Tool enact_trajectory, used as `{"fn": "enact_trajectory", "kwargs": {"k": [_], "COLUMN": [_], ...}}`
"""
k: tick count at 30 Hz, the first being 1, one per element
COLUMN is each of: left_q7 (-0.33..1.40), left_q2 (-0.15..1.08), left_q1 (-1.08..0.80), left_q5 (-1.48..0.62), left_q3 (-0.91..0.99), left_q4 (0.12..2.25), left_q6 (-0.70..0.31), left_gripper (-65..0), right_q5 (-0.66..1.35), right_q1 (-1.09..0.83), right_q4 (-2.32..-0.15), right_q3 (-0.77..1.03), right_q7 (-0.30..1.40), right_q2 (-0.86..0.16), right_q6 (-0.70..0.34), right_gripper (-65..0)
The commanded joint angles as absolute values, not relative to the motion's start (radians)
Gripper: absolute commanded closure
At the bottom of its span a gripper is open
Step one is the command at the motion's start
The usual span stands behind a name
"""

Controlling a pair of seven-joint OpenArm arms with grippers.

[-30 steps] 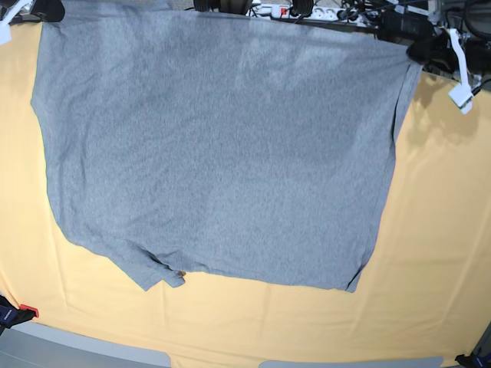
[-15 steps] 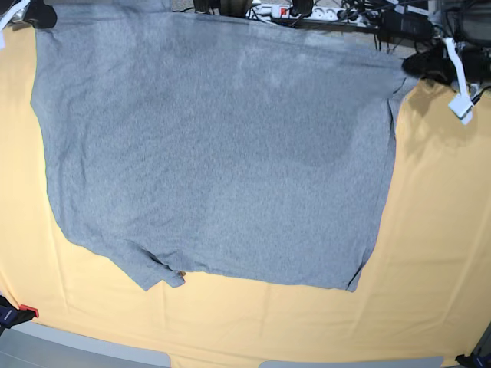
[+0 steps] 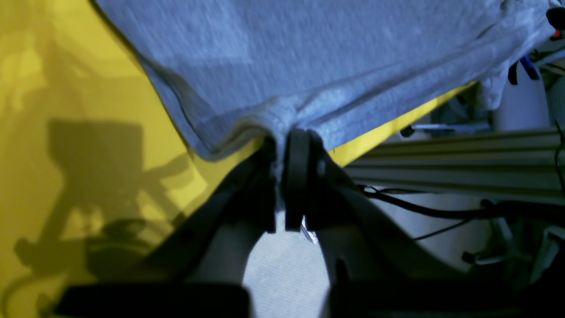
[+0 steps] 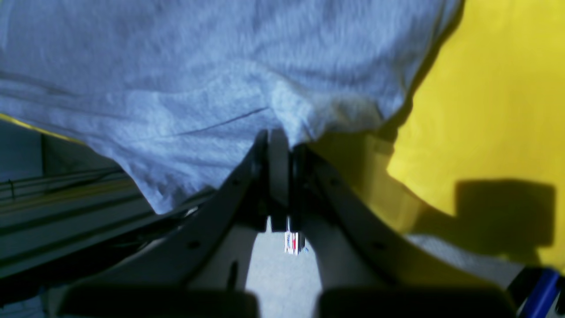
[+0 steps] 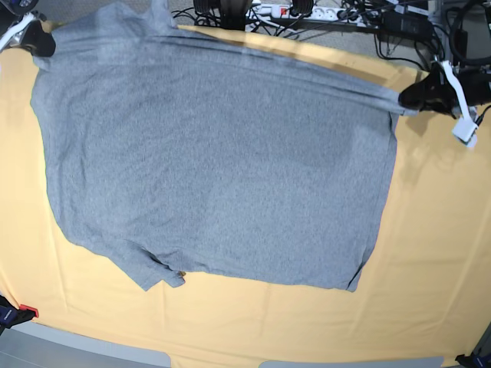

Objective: Layout the t-shirt on the table in an organized manner, then fold the t-shirt properly
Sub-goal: 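Lift the shoulder edge with both grippers and stretch it taut, then lay the shoulder edge down and release it with both grippers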

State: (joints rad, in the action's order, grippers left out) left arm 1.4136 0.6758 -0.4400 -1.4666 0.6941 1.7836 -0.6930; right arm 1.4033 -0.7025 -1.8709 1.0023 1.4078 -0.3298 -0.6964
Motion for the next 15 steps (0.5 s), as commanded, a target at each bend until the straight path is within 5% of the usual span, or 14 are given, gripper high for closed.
{"fn": "enact_trajectory", "kwargs": {"k": [1, 15], "left_q7": [1.396, 1.396], "left_q2": [0.698, 0.698], "left_q1": [-0.424, -0.316], "left_q5": [-1.484, -1.484], "left_q3": [0.705, 0.7], "left_q4": [1.795, 1.794], "left_q6": [-0.698, -0.698], "left_gripper": [0.0, 0.0], "right_q5": [1.418, 1.444], "right_q1": [-0.699, -0.6], "right_q4": [-1.885, -1.885], "right_q3": [1.015, 1.015], "right_q7": [1.396, 1.396], "right_q2": [-0.347, -0.346], "right_q6": [-0.698, -0.698], "right_gripper": [0.0, 0.0]}}
